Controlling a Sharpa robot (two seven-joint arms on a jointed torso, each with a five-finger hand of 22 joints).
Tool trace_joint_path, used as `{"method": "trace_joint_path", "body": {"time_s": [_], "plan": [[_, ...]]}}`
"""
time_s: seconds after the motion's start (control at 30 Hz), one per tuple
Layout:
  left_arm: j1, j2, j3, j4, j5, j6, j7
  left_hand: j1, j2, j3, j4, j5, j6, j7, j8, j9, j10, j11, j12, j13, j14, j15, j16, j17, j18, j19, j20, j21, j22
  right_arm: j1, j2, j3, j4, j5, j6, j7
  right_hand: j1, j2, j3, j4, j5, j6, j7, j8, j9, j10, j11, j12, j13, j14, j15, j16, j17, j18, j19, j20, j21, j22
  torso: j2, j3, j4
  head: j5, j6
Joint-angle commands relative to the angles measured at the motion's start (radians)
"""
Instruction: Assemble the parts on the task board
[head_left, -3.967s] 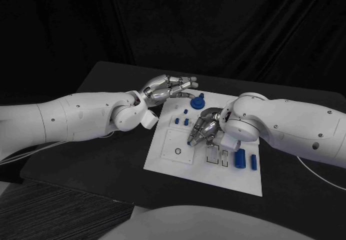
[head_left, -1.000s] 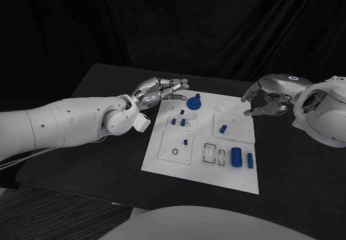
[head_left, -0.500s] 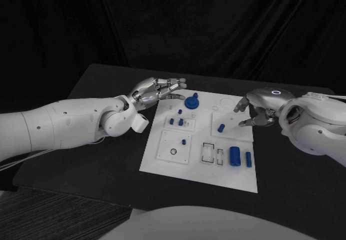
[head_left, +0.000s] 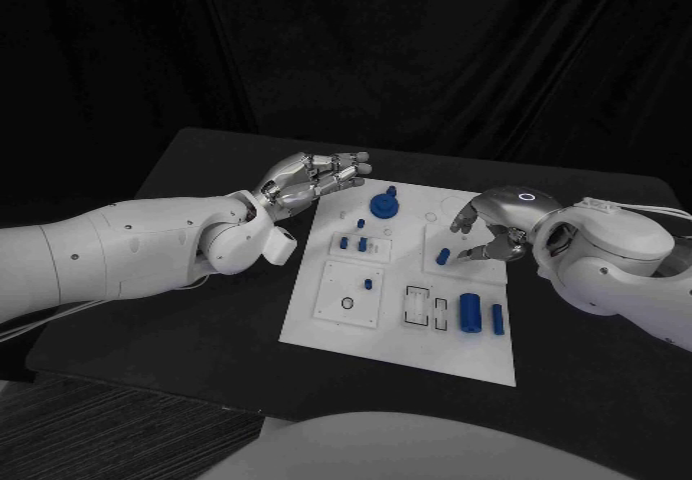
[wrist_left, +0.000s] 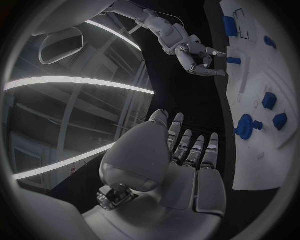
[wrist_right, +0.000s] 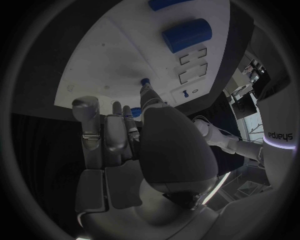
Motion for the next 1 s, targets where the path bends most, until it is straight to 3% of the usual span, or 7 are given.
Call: {"method": "trace_joint_path", "body": {"time_s": [0.03,0.17,0.47,0.63,0.7,0.83,1.0], "plan": [[-0.002,-0.001,0.001,0.004,0.005,-0.049,0.122,-0.040,0.003,0.032,0.010,-0.008,-0.006,-0.009,0.008,0.010,0.002,-0.009,-0.026,0.007,-0.045,-0.019,-0.025,-0.006,0.042,-0.014,-0.014,-0.017,-0.014,-0.005,0.013,0.001,-0.007,0.010,-0.046,0.032,0.019,0.015,0.002,-0.003,0.028,0.002,0.003,-0.009,-0.010,0.016,-0.003,0.022,-0.008,0.037,0.003,0.021,0.016,0.003,0.000,0.005,0.028,0.116,-0.001,-0.0001,0.0001,-0.001,0.000],[-0.003,0.000,0.001,0.002,0.005,-0.066,0.132,-0.063,0.005,0.000,0.008,-0.029,-0.032,-0.018,-0.009,0.008,-0.022,-0.021,-0.050,0.004,-0.079,-0.039,-0.050,-0.013,0.047,-0.098,-0.027,-0.046,-0.178,-0.008,0.026,0.001,-0.015,0.021,-0.047,0.037,0.019,0.016,0.002,-0.004,0.030,0.005,0.003,-0.007,-0.010,0.022,-0.004,0.025,-0.009,0.035,0.004,0.018,0.011,0.004,-0.001,0.006,0.025,0.115,0.000,0.0000,0.0004,-0.004,0.000],[-0.004,-0.001,0.001,0.002,0.005,-0.091,0.140,-0.071,0.003,-0.035,0.008,-0.034,-0.087,-0.039,-0.037,0.003,-0.057,-0.045,-0.087,-0.001,-0.120,-0.092,-0.083,-0.026,0.056,-0.110,-0.049,-0.049,-0.207,-0.021,0.048,0.001,-0.036,0.053,-0.044,0.045,0.032,0.026,0.005,-0.013,0.058,0.025,0.010,0.002,-0.007,0.027,-0.002,0.024,-0.019,0.033,0.010,0.018,0.009,0.005,-0.004,0.012,0.023,0.115,0.000,0.0006,-0.0003,0.000,0.000],[-0.005,-0.001,0.001,0.001,0.005,-0.077,0.132,-0.066,0.009,-0.037,0.006,-0.029,-0.090,-0.037,-0.041,0.003,-0.059,-0.043,-0.088,-0.001,-0.120,-0.079,-0.083,-0.026,0.056,-0.110,-0.039,-0.049,-0.206,-0.025,0.059,0.001,-0.044,0.056,-0.038,0.049,0.045,0.035,0.009,-0.025,0.110,0.044,0.009,0.009,-0.004,0.036,0.000,0.022,-0.032,0.032,0.012,0.020,0.008,0.006,-0.005,0.015,0.025,0.115,-0.001,-0.0004,0.0004,-0.001,0.000],[-0.005,0.000,0.001,0.000,0.005,-0.069,0.127,-0.052,0.019,-0.033,0.003,-0.021,-0.085,-0.029,-0.044,0.004,-0.062,-0.033,-0.086,0.000,-0.120,-0.064,-0.083,-0.026,0.055,-0.108,-0.013,-0.048,-0.201,-0.027,0.063,0.001,-0.046,0.057,-0.034,0.051,0.046,0.037,0.010,-0.027,0.119,0.048,0.007,0.011,-0.003,0.038,0.000,0.022,-0.034,0.032,0.013,0.021,0.008,0.006,-0.005,0.016,0.025,0.115,0.000,-0.0005,-0.0003,-0.001,0.000],[-0.006,0.003,0.001,-0.001,0.005,-0.058,0.118,-0.034,0.029,-0.025,0.000,-0.012,-0.087,-0.027,-0.047,0.004,-0.064,-0.030,-0.085,0.000,-0.117,-0.057,-0.082,-0.025,0.055,-0.106,0.003,-0.046,-0.198,-0.032,0.068,0.001,-0.048,0.058,-0.024,0.053,0.058,0.045,0.018,-0.036,0.168,0.063,0.000,0.016,0.002,0.057,-0.001,0.021,-0.044,0.032,0.012,0.024,0.010,0.005,-0.004,0.016,0.032,0.116,0.000,-0.0001,0.0009,-0.002,0.000],[-0.006,0.005,0.001,-0.002,0.005,-0.050,0.110,-0.025,0.032,-0.021,-0.001,-0.008,-0.083,-0.025,-0.047,0.004,-0.064,-0.029,-0.083,0.000,-0.112,-0.048,-0.080,-0.023,0.055,-0.105,0.010,-0.046,-0.195,-0.037,0.071,0.001,-0.051,0.070,-0.015,0.054,0.089,0.048,0.056,-0.048,0.279,0.104,0.002,0.030,0.015,0.099,0.000,0.007,-0.066,0.031,0.015,0.026,0.007,0.004,-0.005,0.017,0.040,0.117,-0.001,0.0002,0.0004,-0.001,0.000]]}}
